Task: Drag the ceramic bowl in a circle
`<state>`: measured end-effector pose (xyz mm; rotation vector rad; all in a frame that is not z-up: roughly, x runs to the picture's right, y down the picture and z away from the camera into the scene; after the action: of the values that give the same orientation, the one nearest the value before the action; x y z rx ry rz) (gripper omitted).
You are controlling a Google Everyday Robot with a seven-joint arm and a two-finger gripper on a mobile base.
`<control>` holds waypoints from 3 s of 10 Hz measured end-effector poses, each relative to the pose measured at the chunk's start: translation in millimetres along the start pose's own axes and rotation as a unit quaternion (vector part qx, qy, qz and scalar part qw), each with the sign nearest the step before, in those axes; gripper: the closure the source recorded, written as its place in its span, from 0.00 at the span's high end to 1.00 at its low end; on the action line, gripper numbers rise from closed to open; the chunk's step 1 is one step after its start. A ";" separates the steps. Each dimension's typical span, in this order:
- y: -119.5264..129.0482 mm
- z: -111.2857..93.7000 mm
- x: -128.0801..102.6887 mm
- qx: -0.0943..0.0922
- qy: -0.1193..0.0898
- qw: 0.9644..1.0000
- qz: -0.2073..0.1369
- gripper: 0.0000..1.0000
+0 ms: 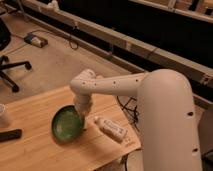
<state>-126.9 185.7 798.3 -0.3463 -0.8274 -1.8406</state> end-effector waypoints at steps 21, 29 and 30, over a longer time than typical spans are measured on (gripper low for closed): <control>5.1 -29.7 66.8 0.025 0.049 0.997 -0.059 0.00; -19.4 -0.7 -55.0 0.032 0.058 0.997 -0.042 0.00; -22.8 -0.1 -50.0 0.037 0.060 0.997 -0.039 0.00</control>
<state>-126.5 225.6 760.6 -0.1561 -0.8343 -1.8779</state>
